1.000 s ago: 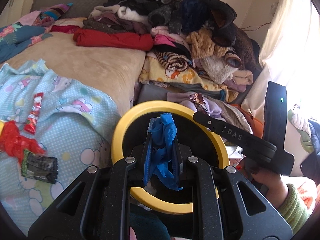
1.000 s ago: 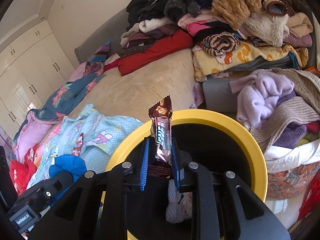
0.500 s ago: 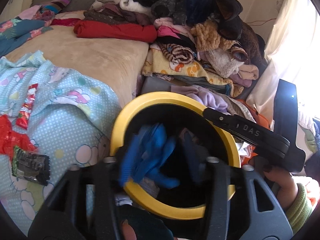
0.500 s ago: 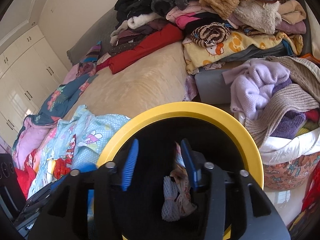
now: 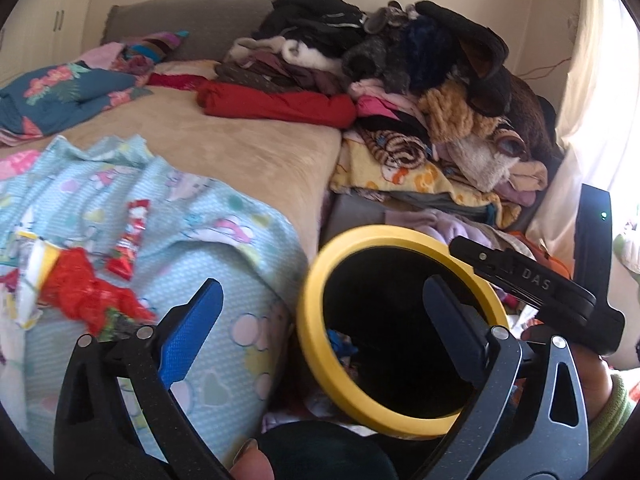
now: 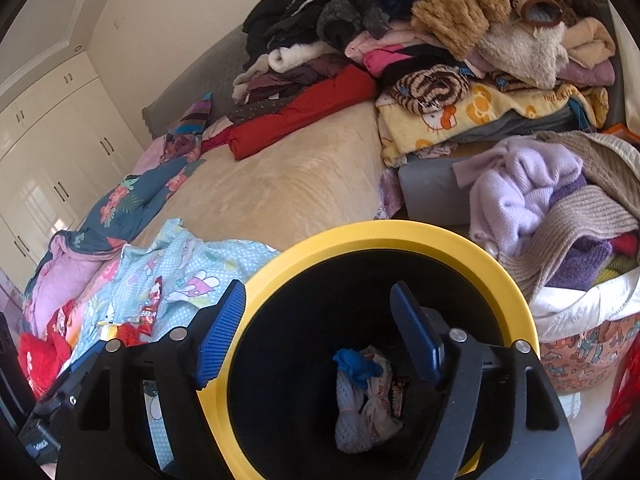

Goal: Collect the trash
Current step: 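Move both open tools back over the trash on the bed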

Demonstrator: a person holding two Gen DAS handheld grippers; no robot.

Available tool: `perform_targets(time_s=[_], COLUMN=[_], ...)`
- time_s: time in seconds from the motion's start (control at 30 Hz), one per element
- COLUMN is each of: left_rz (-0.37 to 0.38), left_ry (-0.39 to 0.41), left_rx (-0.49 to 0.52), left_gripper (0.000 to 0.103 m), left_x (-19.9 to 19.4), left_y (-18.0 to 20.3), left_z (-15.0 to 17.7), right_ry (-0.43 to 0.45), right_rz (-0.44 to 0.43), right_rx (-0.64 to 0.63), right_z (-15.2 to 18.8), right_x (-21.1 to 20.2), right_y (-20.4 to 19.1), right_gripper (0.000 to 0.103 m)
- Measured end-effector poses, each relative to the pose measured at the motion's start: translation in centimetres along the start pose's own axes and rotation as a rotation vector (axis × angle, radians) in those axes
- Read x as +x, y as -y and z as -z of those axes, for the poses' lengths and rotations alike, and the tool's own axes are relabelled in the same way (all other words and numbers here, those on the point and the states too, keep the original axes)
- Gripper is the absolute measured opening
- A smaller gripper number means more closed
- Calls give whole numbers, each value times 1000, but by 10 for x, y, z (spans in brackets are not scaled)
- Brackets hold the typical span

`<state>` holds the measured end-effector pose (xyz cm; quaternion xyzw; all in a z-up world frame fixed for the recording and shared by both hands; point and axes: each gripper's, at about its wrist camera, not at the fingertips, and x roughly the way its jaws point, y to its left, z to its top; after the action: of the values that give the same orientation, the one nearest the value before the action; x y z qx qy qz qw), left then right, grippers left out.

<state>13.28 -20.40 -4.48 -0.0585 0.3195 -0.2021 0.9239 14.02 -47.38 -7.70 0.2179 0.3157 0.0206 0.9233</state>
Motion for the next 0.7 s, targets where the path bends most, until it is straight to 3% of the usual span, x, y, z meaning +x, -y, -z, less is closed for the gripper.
perform_targets(time_s=[0.37, 0.7], left_rz=[-83, -148], left_ry=[85, 140], left_rx=[-16, -90], left_gripper=[92, 92], left_x=[-27, -52], left_y=[-32, -77], left_z=[-10, -16], right_ry=[18, 5], right_rz=[-45, -128], right_rx=[-82, -205], right_z=[6, 23], right_x=[-4, -6], right_y=[-46, -107], right_gripper=[77, 79])
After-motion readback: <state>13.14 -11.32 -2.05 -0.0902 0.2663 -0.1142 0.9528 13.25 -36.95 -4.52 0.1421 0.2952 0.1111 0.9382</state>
